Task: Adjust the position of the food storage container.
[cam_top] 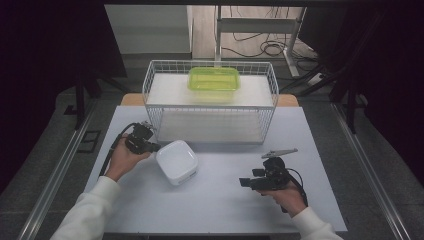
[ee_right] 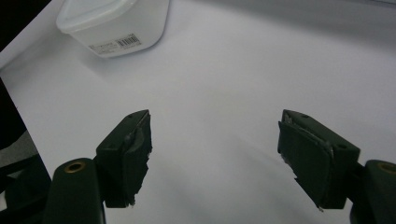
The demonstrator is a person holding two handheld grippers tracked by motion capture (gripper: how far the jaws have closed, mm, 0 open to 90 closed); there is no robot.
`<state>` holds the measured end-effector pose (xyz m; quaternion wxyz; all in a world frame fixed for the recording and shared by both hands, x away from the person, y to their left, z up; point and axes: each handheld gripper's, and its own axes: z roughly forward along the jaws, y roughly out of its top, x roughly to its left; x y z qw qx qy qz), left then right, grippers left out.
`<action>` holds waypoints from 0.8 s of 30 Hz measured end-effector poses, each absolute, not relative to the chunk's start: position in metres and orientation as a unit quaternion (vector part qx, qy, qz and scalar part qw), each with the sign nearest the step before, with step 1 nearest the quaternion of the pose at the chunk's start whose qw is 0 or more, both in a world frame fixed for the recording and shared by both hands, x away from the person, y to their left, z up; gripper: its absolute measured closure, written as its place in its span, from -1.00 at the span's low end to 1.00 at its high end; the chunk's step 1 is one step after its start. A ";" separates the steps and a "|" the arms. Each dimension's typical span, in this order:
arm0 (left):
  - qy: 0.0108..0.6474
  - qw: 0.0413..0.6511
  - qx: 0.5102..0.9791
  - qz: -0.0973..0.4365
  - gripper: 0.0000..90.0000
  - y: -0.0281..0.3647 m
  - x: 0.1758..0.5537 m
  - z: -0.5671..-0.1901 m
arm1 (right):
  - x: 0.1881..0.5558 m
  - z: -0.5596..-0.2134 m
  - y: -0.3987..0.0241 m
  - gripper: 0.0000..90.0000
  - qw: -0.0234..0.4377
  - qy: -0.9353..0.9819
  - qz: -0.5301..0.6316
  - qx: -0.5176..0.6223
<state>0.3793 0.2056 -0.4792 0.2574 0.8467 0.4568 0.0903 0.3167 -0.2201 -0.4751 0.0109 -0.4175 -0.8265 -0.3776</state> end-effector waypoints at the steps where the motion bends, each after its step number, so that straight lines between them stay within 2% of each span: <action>1: 0.456 0.259 0.847 0.089 1.00 0.204 0.378 -0.479 | 0.317 -0.475 -0.220 -0.43 0.011 -0.827 -0.378 -0.417; 24: 0.415 0.292 0.861 0.017 1.00 0.158 0.334 -0.484 | 0.315 -0.472 -0.219 -0.43 0.012 -0.824 -0.388 -0.413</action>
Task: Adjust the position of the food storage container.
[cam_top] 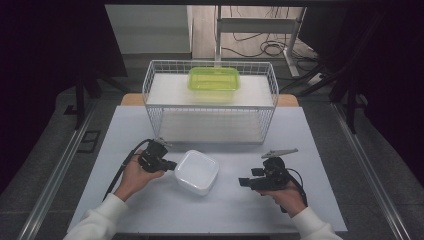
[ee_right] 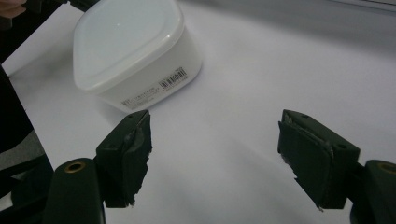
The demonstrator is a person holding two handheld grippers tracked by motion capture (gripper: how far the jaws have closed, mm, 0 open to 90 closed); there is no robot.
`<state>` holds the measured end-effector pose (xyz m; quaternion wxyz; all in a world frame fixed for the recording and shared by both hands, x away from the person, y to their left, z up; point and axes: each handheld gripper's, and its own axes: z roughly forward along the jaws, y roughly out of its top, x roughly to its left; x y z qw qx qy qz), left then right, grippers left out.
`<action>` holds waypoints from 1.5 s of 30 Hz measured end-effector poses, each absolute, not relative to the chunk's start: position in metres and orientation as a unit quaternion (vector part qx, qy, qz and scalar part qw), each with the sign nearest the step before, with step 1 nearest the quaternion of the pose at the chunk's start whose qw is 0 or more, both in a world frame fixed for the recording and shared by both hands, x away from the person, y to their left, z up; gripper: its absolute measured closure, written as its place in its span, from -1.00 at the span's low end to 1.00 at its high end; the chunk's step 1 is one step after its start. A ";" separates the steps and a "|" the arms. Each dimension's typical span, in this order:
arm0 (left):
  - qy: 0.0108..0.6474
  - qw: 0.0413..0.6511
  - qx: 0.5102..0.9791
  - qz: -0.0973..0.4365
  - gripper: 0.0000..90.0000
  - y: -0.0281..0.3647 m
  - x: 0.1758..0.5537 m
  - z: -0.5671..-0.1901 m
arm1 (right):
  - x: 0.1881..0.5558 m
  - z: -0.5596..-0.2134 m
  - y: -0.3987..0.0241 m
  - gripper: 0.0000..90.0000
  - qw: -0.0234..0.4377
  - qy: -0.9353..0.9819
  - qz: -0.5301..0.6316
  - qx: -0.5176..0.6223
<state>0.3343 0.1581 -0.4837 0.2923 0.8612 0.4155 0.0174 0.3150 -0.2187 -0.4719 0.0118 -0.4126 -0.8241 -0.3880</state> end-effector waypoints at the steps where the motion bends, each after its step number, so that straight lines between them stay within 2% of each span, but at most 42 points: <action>1: 0.413 0.292 0.862 0.014 1.00 0.157 0.334 -0.484 | 0.315 -0.472 -0.219 -0.43 0.011 -0.824 -0.388 -0.413; 15: 0.393 0.302 0.869 -0.013 0.99 0.134 0.320 -0.491 | 0.315 -0.471 -0.221 -0.43 0.007 -0.821 -0.390 -0.417; 45: 0.382 0.321 0.867 -0.020 0.99 0.128 0.311 -0.490 | 0.316 -0.470 -0.223 -0.43 0.004 -0.820 -0.390 -0.418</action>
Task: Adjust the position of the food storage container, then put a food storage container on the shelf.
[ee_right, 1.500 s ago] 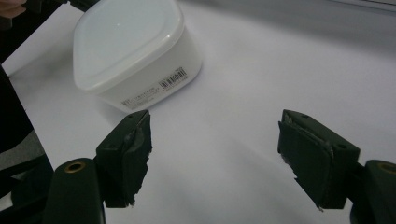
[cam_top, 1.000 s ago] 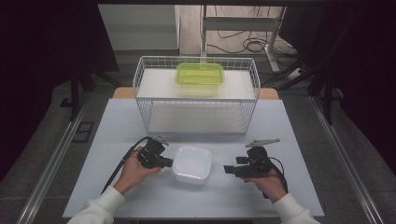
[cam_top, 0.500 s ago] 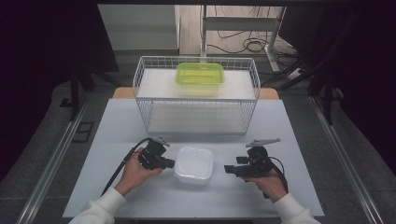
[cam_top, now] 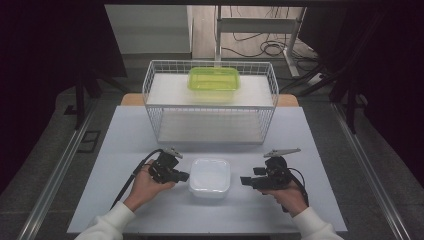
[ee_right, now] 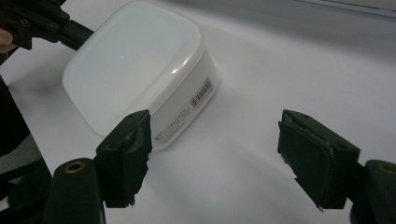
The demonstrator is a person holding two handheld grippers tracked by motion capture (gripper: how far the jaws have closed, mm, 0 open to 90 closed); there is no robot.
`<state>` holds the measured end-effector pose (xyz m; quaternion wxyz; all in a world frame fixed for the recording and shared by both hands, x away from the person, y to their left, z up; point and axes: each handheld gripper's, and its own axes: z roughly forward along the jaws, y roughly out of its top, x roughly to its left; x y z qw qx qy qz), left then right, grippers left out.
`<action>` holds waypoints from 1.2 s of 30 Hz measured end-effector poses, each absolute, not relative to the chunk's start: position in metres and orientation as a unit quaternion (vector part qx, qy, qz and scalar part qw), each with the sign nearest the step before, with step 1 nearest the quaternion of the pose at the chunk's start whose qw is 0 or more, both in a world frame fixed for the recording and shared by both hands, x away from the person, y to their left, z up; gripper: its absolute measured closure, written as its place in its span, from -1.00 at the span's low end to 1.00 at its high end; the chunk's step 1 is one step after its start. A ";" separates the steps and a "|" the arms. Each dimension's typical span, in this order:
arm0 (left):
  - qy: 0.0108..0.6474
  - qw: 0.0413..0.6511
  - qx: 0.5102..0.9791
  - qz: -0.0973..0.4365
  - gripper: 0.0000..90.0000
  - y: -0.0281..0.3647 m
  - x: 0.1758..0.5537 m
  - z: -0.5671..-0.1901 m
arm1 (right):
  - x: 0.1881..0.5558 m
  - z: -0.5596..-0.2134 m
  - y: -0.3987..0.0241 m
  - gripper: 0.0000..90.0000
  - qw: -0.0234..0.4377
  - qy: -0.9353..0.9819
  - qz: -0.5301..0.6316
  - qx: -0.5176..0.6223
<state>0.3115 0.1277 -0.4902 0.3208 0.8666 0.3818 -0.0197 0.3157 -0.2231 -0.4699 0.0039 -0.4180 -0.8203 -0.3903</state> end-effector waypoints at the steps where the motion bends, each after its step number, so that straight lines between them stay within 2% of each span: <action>1: 0.382 0.321 0.867 -0.020 0.99 0.128 0.311 -0.490 | 0.316 -0.470 -0.223 -0.43 0.004 -0.820 -0.390 -0.418; 6: 0.401 0.330 0.855 0.005 0.96 0.137 0.312 -0.487 | 0.316 -0.468 -0.225 -0.43 0.003 -0.817 -0.394 -0.421; 9: 0.420 0.350 0.837 0.017 0.79 0.146 0.311 -0.485 | 0.317 -0.466 -0.225 -0.43 0.001 -0.815 -0.398 -0.421; 10: 0.433 0.364 0.825 0.020 0.79 0.153 0.311 -0.482 | 0.318 -0.465 -0.226 -0.43 0.001 -0.814 -0.400 -0.421; 12: 0.452 0.386 0.803 0.032 0.60 0.163 0.310 -0.478 | 0.319 -0.463 -0.226 -0.43 -0.002 -0.813 -0.405 -0.418; 13: 0.460 0.394 0.795 0.037 0.44 0.166 0.310 -0.477 | 0.320 -0.462 -0.226 -0.43 -0.002 -0.813 -0.408 -0.416; 14: 0.474 0.404 0.780 0.056 0.19 0.173 0.309 -0.473 | 0.321 -0.462 -0.226 -0.43 -0.005 -0.813 -0.409 -0.414; 18: 0.490 0.420 0.762 0.056 -0.17 0.176 0.309 -0.470 | 0.319 -0.461 -0.226 -0.43 -0.008 -0.812 -0.411 -0.415; 24: 0.495 0.434 0.752 0.040 -0.30 0.176 0.307 -0.470 | 0.316 -0.459 -0.227 -0.43 -0.012 -0.813 -0.413 -0.411; 31: 0.498 0.441 0.747 0.019 -0.32 0.178 0.306 -0.471 | 0.319 -0.458 -0.229 -0.43 -0.010 -0.812 -0.414 -0.411; 36: 0.506 0.456 0.732 -0.021 -0.32 0.178 0.307 -0.474 | 0.321 -0.460 -0.225 -0.43 -0.004 -0.811 -0.415 -0.413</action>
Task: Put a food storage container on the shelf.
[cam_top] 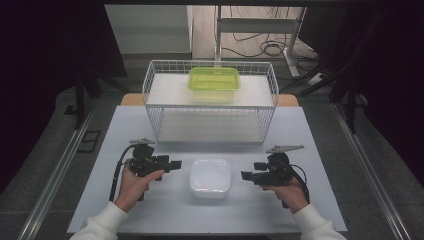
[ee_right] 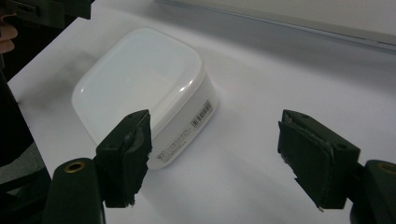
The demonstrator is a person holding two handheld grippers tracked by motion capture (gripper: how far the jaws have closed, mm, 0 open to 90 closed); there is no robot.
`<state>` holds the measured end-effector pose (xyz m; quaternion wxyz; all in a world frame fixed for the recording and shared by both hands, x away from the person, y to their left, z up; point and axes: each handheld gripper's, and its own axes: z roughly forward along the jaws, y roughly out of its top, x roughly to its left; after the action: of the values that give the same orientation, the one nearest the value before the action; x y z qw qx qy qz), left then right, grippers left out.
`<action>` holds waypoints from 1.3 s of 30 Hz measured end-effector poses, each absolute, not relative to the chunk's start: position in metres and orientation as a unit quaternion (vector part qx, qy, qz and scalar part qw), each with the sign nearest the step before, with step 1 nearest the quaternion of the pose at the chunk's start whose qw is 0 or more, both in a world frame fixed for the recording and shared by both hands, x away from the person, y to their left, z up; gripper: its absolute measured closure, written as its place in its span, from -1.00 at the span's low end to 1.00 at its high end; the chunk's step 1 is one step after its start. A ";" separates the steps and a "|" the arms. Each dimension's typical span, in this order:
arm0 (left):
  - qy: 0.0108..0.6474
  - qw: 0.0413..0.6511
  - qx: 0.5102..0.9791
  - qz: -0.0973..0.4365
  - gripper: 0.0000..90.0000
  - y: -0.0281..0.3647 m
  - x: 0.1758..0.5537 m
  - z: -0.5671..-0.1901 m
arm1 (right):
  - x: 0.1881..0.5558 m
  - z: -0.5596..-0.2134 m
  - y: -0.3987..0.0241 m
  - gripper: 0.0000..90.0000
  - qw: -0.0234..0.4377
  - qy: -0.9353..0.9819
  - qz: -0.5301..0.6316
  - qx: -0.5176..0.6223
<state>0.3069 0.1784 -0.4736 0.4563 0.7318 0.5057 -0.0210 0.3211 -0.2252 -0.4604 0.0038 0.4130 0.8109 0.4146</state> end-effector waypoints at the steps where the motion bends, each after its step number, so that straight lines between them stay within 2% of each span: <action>1: 0.506 0.456 0.732 -0.021 -0.30 0.178 0.307 -0.474 | 0.321 -0.460 -0.225 -0.43 0.004 0.811 0.415 0.413; 5: 0.500 0.455 0.736 -0.040 -0.26 0.172 0.308 -0.477 | 0.322 -0.462 -0.220 -0.41 0.000 0.811 0.415 0.413; 10: 0.501 0.484 0.708 -0.112 -0.21 0.170 0.315 -0.485 | 0.325 -0.463 -0.215 -0.33 -0.015 0.788 0.438 0.433; 18: 0.505 0.479 0.705 -0.137 -0.11 0.169 0.321 -0.493 | 0.327 -0.468 -0.212 -0.25 -0.020 0.784 0.436 0.442; 28: 0.496 0.475 0.707 -0.168 0.00 0.164 0.319 -0.504 | 0.337 -0.482 -0.200 -0.11 -0.082 0.764 0.439 0.465; 32: 0.496 0.482 0.699 -0.183 0.13 0.164 0.321 -0.507 | 0.339 -0.488 -0.196 -0.01 -0.104 0.758 0.435 0.474; 39: 0.495 0.479 0.696 -0.201 0.24 0.161 0.323 -0.511 | 0.339 -0.494 -0.193 0.07 -0.119 0.759 0.432 0.474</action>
<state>0.3235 0.1612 -0.5112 0.4793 0.6962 0.4952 -0.2010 0.3391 -0.1929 -0.4935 -0.1193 0.4735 0.7585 0.4315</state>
